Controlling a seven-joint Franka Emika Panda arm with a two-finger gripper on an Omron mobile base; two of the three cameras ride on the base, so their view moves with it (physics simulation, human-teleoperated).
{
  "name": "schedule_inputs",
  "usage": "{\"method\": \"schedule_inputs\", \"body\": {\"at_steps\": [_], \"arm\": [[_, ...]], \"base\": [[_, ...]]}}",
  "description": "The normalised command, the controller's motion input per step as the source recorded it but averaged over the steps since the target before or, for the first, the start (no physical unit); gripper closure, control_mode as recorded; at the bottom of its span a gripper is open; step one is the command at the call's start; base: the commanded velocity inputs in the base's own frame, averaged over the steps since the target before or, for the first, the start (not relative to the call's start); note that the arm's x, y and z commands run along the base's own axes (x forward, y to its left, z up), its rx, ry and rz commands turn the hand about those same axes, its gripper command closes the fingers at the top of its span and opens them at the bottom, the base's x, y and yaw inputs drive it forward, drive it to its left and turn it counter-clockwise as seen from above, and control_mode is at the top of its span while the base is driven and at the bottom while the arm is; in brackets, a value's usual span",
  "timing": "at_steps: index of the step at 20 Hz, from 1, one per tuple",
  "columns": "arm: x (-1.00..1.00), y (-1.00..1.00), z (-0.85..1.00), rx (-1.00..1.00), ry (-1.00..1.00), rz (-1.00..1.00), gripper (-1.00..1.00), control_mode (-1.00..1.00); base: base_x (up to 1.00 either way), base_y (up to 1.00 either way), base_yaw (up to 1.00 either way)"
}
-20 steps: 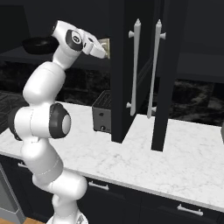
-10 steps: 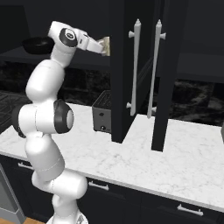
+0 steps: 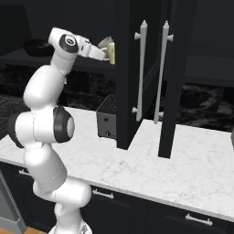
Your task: Gather all objects into one cabinet and sort the glasses and bowls to opposite sides.
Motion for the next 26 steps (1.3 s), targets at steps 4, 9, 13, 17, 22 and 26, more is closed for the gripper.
{"method": "schedule_inputs", "body": {"at_steps": [4, 9, 13, 17, 22, 26], "arm": [[-0.02, -0.16, -0.18, 0.01, 0.00, -0.01, 1.00, -1.00], [0.00, -0.11, -0.01, 0.03, 0.00, -0.01, 1.00, -1.00], [0.00, 0.00, 0.00, 0.01, 0.00, 0.00, 1.00, -1.00], [0.00, 0.06, -0.11, 0.12, 0.00, 0.00, 1.00, -1.00], [0.00, 0.10, -0.23, 0.17, 0.00, 0.00, -1.00, -1.00], [0.00, 0.00, -0.05, 0.08, 0.00, 0.00, -1.00, -1.00]], "base": [[0.00, 0.00, 0.00], [0.00, 0.00, 0.00], [0.00, 0.00, 0.00], [0.00, 0.00, 0.00], [0.00, 0.00, 0.00], [0.00, 0.00, 0.00]]}}
